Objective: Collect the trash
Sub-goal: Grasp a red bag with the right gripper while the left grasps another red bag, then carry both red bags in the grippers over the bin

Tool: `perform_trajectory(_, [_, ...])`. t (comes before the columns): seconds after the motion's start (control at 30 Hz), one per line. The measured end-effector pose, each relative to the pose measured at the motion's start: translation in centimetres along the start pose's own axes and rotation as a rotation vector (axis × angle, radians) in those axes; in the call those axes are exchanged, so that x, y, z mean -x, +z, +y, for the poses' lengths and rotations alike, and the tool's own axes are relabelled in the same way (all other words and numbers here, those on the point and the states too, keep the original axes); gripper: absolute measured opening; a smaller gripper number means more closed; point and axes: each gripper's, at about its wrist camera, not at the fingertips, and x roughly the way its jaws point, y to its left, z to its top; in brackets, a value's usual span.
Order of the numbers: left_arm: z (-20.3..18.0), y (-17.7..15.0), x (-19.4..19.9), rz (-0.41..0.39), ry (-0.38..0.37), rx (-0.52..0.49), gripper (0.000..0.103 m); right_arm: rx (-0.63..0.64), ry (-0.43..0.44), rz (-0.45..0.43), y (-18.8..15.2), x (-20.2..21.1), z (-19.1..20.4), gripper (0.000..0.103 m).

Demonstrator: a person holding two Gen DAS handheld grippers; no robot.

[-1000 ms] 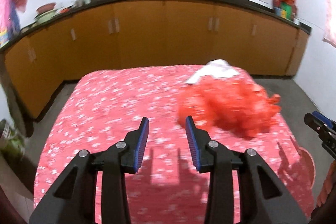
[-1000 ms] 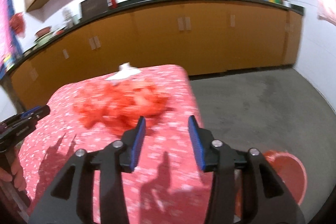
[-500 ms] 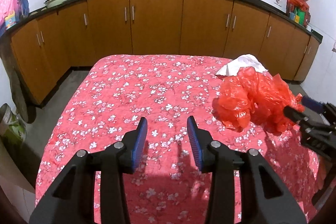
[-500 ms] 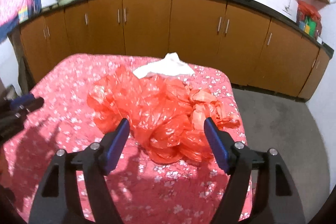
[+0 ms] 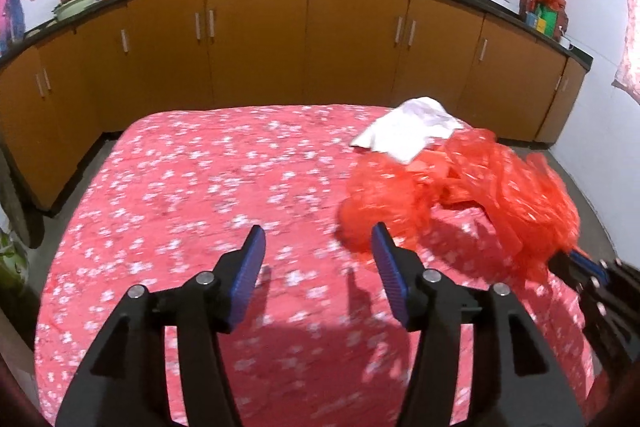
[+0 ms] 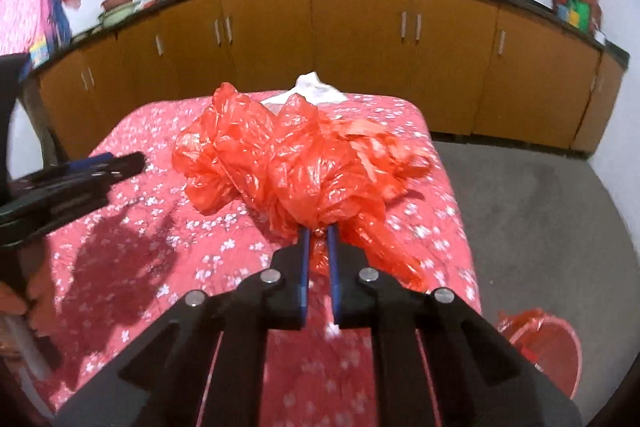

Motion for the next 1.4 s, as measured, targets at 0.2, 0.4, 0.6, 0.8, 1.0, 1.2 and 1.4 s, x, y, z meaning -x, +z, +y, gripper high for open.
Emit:
perform_trajectory(0.2, [-2.1,1.4,-1.9,0.014,-0.008,-0.016,0.067,-0.035,-0.012,-0.008,-1.0,1.6,-2.1,0.01])
perform_trajectory(0.4, [-2.6,1.8,-4.7,0.088,-0.003,-0.012,0.044,-0.055,-0.012,-0.009,-1.4,1.9,-3.0,0.01])
perform_trajectory(0.6, [-2.7,0.7,-3.4,0.057,0.008,-0.055,0.017,-0.072,-0.006,-0.011,-1.8,2.3,-3.7,0.01])
perform_trajectory(0.8, [-1.2,-0.6,0.3,0.004,0.001,-0.059,0.015,-0.082,0.009,-0.032,-2.1,3.4,-3.9,0.01])
perform_trajectory(1.0, [-1.4,-1.4,3.5,-0.028,-0.014,-0.077,0.015,-0.098,0.02,-0.063,-2.3,5.0,-4.3,0.01])
perform_trajectory(1.2, [-3.8,-1.5,5.0,-0.048,-0.056,-0.122,0.015,-0.114,-0.001,-0.092,-2.4,7.1,-5.1,0.01])
perform_trajectory(1.4, [-7.5,-1.6,6.0,-0.062,-0.106,-0.17,0.015,-0.141,-0.044,-0.115,-2.8,9.0,-7.2,0.01])
